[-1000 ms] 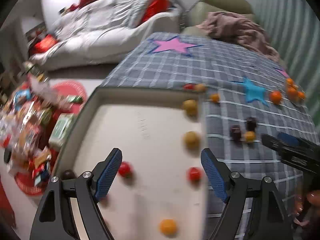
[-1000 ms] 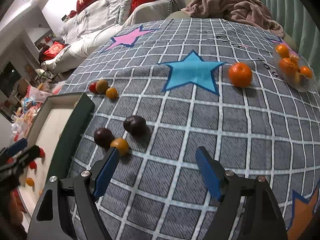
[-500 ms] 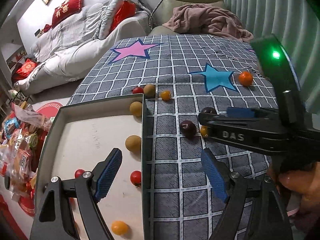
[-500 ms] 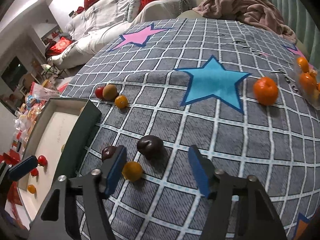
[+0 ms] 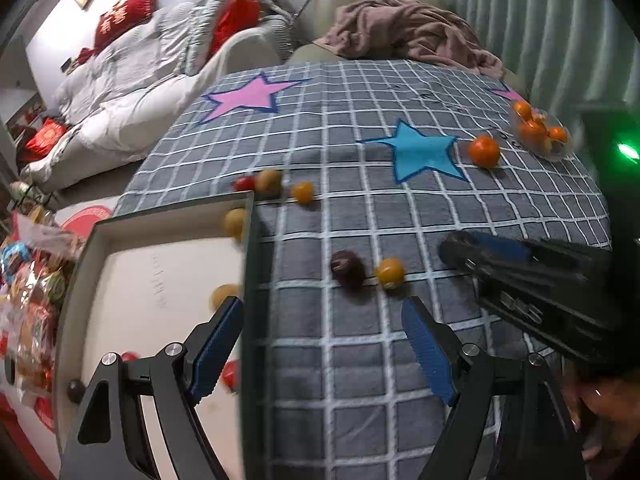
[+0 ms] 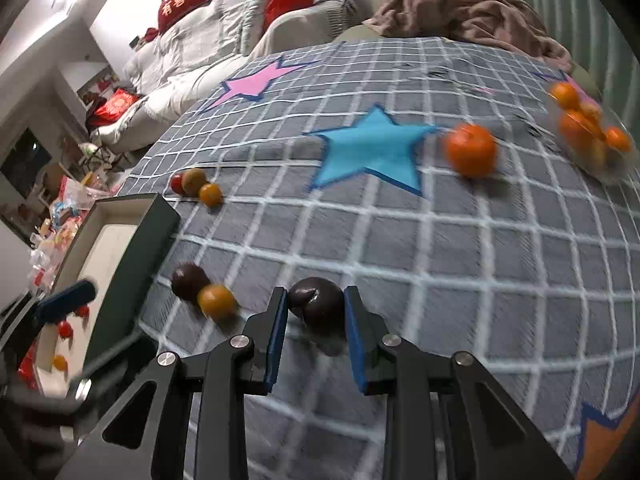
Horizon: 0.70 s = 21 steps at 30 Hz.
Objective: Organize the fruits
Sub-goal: 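Grasp a dark plum with the right tool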
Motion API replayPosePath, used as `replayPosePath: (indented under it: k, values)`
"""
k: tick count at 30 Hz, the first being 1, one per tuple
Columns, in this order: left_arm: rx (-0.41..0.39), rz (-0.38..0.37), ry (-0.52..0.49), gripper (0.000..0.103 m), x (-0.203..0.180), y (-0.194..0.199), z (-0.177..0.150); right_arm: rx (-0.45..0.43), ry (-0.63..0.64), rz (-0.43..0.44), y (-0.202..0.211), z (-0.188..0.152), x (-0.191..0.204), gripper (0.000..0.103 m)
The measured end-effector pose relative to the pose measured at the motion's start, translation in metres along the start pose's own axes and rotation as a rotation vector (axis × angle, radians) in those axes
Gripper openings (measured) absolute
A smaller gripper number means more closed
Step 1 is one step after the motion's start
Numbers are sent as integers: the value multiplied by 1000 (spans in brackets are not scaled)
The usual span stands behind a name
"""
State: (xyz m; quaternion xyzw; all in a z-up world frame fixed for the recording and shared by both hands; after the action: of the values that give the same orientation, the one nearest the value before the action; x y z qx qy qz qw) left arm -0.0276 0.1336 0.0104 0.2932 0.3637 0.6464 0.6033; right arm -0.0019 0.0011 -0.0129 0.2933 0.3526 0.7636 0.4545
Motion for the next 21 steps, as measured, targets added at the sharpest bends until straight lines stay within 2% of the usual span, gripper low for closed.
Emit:
replayPosePath:
  k: [4,10,12,15,21]
  values:
    - [9,13,-31,82,-17,-19,4,-10,-35,-23,19,-19,-18,31]
    - [57,27,19,82,-20,-49,8,-23,-81,-23,36,-39,-34,31]
    - [66,-8,50,81,-23,-52,3,-28,-93,-27,40,-44,-38,31]
    - [56,-55,24,63,-37,-45,-6,-34,-106,-37,45,-50,-42,31]
    - [47,-124,-30,62,-56,-23,-35,-47,-118,-70,61,-68,-49,31]
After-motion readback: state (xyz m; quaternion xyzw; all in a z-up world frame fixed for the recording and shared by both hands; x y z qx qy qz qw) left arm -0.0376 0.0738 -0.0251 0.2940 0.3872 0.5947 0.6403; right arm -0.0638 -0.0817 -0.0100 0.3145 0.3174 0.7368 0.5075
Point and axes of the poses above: each gripper's, at about its wrist camera, not at the fingertips, and y roughly against the way its jaws point, x to its left, z to its top, the point moved 4 cm from there along -y, roughly the way its jaws point, and after that the axes turned 13 degrees about y, right-handed, at the moved point
